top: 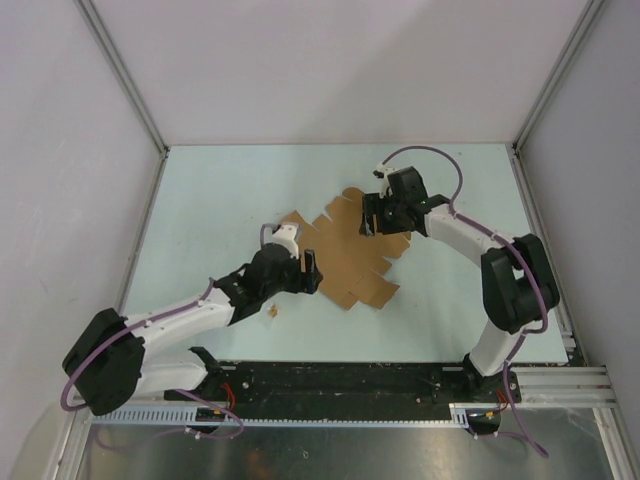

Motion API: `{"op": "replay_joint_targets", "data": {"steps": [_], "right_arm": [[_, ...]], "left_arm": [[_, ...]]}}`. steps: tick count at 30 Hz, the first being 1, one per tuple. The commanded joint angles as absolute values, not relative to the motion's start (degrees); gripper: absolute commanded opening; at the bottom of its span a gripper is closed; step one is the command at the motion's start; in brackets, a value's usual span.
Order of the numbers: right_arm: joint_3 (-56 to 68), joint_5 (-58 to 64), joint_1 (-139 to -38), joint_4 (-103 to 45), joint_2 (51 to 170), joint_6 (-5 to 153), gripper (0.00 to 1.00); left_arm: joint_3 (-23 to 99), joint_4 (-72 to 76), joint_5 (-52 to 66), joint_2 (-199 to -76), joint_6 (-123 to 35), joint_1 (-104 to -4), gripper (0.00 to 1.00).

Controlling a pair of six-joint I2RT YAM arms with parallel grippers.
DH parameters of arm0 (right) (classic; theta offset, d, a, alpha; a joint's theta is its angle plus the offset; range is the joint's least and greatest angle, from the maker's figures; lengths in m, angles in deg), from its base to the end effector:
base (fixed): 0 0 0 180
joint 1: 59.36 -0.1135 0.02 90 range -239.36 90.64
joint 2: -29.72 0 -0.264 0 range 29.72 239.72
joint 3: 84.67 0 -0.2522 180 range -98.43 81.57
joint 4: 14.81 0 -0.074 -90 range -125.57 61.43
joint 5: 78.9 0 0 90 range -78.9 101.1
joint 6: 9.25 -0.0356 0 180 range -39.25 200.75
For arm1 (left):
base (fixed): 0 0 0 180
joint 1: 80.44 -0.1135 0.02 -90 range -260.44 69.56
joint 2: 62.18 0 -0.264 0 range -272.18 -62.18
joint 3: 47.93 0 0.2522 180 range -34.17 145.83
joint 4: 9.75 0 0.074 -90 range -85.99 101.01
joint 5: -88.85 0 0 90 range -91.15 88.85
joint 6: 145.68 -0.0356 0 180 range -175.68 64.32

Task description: Fold the paper box

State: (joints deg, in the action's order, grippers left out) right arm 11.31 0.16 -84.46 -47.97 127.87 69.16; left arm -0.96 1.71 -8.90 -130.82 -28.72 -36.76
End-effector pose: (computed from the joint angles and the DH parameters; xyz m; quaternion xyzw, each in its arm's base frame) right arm 0.3375 0.1656 0.2332 -0.1435 0.9166 0.1984 0.3161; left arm 0.1839 -0.1690 0.2065 0.0957 0.8727 -0.2262 0.4220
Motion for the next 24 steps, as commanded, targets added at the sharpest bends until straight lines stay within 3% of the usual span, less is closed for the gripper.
{"op": "replay_joint_targets", "data": {"steps": [1,4,10,16,24], "right_arm": [[11.3,1.7,-84.9,-41.5,130.6,67.8,0.69],[11.3,5.7,-85.2,-40.4,129.9,68.4,0.71],[9.9,13.4,-84.1,-38.2,127.9,76.4,0.82],[1.3,2.1,-76.4,-42.2,134.9,85.5,0.83],[-11.6,-8.1,-73.3,-50.2,144.7,94.1,0.83]], "left_arm": [[-3.8,2.3,-9.3,-128.6,-19.4,-37.1,0.78],[-5.1,2.3,-10.2,-128.8,-16.6,-37.1,0.87],[-7.6,-1.4,-9.9,-129.8,-10.8,-37.3,0.94],[-7.3,-2.8,-8.9,-130.6,-6.7,-37.4,0.96],[-6.4,-2.8,-7.7,-130.6,-7.4,-38.0,0.97]]}}
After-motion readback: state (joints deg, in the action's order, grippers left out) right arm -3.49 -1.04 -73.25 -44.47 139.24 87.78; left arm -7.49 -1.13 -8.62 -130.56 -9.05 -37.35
